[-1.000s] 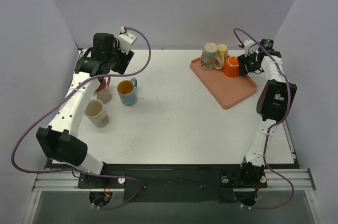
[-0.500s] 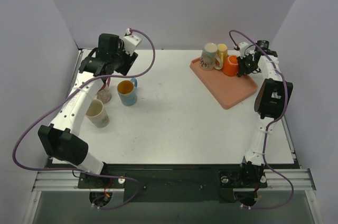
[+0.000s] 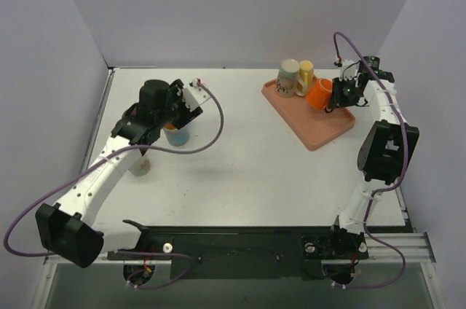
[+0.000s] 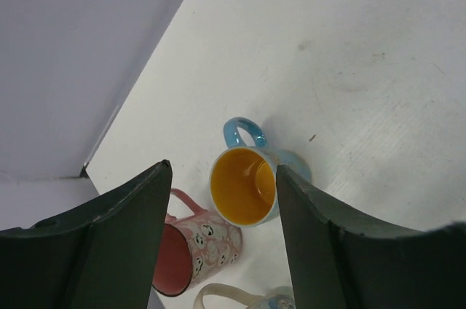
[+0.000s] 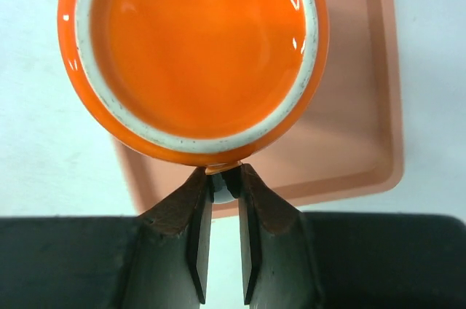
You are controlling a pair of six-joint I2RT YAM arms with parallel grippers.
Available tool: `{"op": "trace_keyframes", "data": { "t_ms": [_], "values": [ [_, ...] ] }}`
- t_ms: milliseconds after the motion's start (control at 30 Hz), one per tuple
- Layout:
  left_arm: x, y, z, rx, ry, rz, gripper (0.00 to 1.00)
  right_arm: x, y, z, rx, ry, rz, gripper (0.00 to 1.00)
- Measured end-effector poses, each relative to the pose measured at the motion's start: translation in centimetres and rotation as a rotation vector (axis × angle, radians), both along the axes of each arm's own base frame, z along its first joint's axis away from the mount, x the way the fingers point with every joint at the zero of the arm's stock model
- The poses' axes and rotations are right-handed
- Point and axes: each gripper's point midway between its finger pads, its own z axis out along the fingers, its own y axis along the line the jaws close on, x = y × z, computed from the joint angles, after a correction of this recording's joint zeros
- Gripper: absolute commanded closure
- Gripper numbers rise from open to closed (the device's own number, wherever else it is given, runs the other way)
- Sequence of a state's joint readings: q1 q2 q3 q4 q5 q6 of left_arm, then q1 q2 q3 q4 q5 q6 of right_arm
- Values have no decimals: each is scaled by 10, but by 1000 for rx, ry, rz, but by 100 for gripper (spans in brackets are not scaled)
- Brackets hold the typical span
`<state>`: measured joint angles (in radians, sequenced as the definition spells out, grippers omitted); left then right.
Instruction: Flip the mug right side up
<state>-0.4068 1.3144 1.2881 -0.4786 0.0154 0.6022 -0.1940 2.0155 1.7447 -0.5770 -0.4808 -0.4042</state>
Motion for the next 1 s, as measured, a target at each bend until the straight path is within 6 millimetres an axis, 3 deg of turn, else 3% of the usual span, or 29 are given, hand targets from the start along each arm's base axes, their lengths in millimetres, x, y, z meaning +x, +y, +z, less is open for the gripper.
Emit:
{"op": "trace_keyframes", "data": {
  "t_ms": [133, 333, 433, 567, 767, 867, 1000],
  "values": [
    [-35, -30, -1, 18, -162, -216, 26, -14, 15, 22, 127, 10, -130, 100],
    [-76, -87, -6, 71, -426, -494, 23, -40, 45, 29, 341, 99, -309, 100],
    [-76, -104, -17, 135, -575, -543, 22, -61, 69, 38, 415, 126, -363, 100],
    [-63, -118, -23, 212, -733, -538, 21, -92, 124, 67, 478, 122, -302, 100],
    [-63, -127, 9, 238, -946, -526, 19, -148, 213, 131, 613, 56, -102, 100],
    [-67, -129, 25, 243, -1027, -525, 19, -172, 236, 150, 659, 44, -57, 100],
    [-71, -131, 31, 267, -1073, -537, 20, -189, 263, 158, 708, 56, -25, 100]
  ]
}}
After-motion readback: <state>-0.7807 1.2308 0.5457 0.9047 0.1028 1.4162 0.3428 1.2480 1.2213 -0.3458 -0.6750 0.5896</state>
